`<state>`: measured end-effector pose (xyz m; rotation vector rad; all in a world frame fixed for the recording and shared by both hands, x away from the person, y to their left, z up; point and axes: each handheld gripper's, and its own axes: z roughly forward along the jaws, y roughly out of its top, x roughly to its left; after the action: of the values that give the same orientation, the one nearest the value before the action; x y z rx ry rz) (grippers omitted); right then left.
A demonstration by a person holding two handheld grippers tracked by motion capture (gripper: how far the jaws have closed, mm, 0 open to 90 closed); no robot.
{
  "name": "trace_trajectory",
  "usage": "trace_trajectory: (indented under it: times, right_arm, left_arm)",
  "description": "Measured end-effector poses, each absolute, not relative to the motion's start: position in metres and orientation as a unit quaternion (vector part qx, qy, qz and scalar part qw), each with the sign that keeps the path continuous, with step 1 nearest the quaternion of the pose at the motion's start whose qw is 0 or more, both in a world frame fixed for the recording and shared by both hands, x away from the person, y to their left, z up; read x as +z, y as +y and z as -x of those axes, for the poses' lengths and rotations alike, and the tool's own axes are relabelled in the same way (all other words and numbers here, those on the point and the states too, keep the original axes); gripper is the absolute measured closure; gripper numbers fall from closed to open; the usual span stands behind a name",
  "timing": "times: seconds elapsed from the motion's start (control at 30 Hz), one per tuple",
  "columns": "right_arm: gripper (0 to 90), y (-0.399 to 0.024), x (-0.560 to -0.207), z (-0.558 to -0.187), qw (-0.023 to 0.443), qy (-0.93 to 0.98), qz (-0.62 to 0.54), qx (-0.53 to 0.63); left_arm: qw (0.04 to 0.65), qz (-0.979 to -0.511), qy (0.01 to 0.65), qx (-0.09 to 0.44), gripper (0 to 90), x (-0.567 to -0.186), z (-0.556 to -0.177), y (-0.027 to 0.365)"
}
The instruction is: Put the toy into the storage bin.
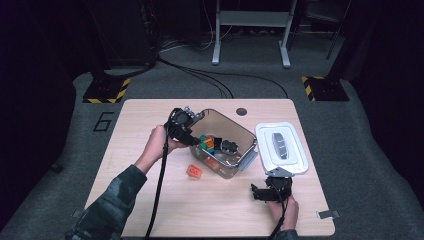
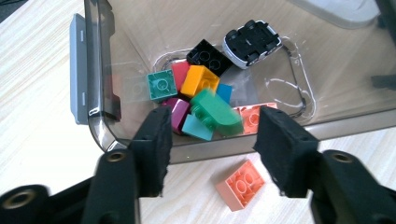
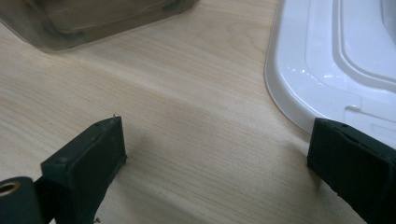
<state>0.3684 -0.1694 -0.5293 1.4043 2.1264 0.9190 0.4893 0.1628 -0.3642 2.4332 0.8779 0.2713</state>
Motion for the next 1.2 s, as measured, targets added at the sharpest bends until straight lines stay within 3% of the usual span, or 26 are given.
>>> trace_trajectory:
  times: [0.4,0.87,1.2]
  right_arm:
    - [3.3,-0.169,-0.529,-0.368,0.215,0.767,-0.507,0.331]
    - [3.3,-0.169,-0.529,-0.368,0.215,0.766,-0.507,0.332]
    - [3.3,-0.169,-0.529,-0.368,0.215,0.766,-0.507,0.331]
  left_arm:
    - [0.304,-0.886,0.323,0.136,20.7,-0.359,-0.462,0.181]
    - [0.329,-0.869,0.333,0.162,15.7,-0.384,-0.432,0.208]
    - [0.318,-0.872,0.345,0.142,15.2,-0.425,-0.424,0.211]
